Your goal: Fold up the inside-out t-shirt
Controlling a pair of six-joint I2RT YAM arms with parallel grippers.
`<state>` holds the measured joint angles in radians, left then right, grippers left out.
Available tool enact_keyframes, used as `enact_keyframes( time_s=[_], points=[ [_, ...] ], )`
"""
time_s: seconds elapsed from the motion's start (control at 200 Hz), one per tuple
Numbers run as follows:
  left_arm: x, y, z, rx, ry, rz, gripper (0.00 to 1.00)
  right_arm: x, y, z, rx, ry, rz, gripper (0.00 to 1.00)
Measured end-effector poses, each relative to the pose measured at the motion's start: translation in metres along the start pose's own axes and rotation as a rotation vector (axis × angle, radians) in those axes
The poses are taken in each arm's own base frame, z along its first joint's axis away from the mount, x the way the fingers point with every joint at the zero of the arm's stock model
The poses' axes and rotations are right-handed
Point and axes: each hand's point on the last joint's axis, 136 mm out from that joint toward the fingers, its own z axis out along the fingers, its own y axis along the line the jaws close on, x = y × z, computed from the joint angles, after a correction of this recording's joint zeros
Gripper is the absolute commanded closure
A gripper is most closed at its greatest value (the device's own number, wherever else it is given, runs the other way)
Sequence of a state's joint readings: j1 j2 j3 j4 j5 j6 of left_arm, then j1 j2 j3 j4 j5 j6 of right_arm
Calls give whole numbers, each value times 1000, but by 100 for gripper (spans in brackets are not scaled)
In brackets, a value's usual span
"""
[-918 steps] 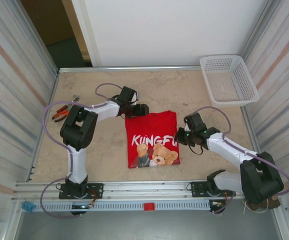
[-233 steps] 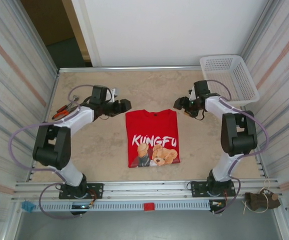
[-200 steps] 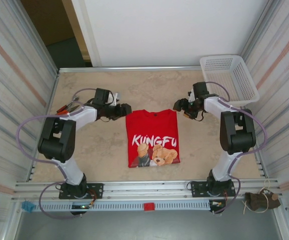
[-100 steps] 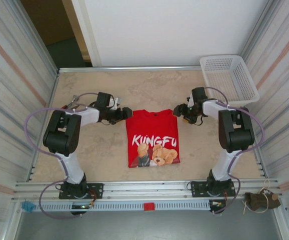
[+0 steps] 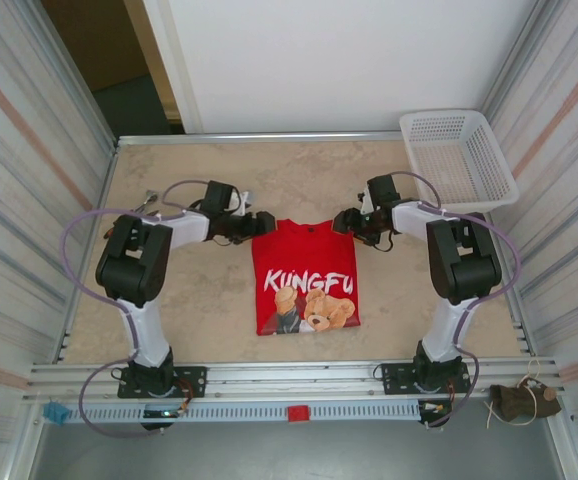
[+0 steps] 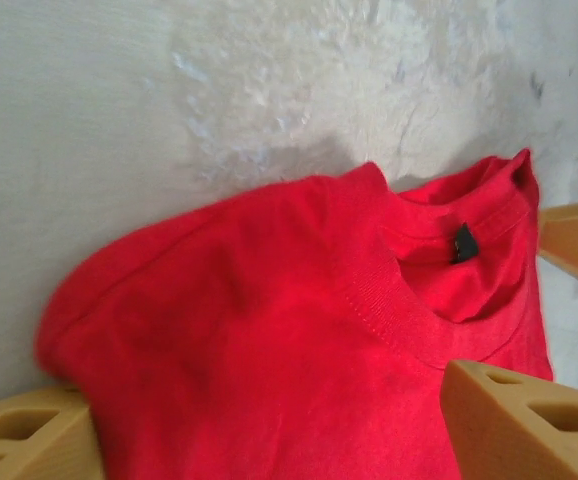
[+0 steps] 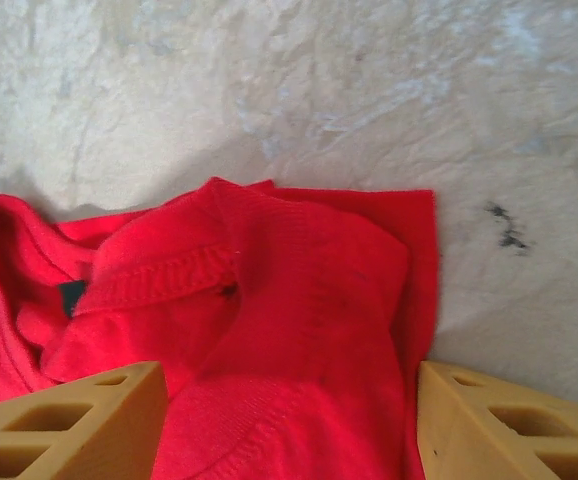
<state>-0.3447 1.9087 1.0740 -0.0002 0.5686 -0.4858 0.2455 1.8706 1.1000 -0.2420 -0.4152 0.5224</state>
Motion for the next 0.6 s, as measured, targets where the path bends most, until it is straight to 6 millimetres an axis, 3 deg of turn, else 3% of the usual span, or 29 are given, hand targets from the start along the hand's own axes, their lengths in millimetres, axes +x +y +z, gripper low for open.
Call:
enact_keyframes(
  time_s=[0.155, 0.401, 0.601],
  points=[
    [5, -14, 8, 38, -3, 24, 24, -1, 4, 3, -17, -4, 16, 38],
    [3, -18, 11, 66, -27, -5, 27, -4, 17, 13, -83, -2, 42, 45],
    [4, -19, 17, 58, -30, -19, 41, -4, 23, 20, -109, 3, 56, 63]
  ],
)
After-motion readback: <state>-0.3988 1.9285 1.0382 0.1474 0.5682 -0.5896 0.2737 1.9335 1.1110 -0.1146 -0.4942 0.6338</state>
